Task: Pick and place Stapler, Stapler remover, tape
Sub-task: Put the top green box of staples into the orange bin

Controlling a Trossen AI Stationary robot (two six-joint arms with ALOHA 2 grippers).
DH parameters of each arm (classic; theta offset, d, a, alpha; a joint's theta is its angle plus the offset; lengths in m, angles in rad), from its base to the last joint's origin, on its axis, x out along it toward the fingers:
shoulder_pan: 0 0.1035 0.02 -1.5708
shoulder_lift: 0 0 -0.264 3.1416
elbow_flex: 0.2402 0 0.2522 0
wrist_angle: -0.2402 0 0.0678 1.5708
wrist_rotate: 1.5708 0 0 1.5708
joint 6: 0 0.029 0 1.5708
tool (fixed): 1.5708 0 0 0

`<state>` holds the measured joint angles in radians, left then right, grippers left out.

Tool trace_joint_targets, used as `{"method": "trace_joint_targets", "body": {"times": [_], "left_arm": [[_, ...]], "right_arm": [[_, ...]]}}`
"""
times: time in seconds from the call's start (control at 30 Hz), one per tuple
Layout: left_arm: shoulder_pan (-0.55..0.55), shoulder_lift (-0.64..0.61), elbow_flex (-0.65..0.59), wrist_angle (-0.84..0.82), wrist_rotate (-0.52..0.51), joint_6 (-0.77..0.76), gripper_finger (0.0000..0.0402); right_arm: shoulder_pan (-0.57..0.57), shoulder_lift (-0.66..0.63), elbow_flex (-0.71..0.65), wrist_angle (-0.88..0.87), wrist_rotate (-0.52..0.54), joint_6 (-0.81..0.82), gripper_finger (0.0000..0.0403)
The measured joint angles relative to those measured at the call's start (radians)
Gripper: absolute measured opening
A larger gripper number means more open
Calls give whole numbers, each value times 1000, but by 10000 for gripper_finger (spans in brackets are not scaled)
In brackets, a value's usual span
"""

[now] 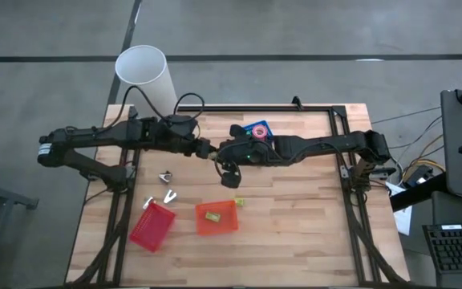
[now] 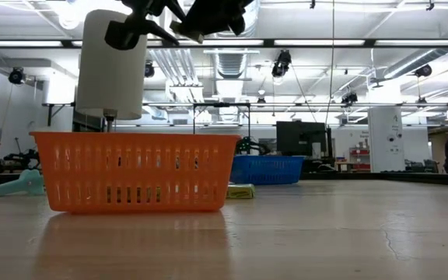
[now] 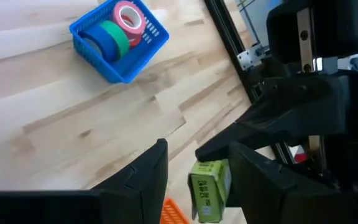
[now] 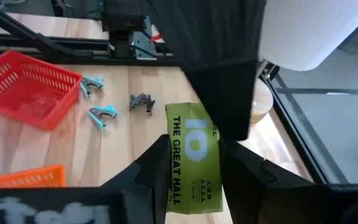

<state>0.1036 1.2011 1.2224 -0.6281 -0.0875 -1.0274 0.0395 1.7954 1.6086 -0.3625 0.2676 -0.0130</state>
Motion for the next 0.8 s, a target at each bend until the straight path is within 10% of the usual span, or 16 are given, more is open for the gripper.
{"method": "trace_joint_targets", "body": {"times": [0.8], "left_arm": [[-2,0,0,26,78,32,161]], "right_arm": [[0,0,2,53,57,-47,119]]}}
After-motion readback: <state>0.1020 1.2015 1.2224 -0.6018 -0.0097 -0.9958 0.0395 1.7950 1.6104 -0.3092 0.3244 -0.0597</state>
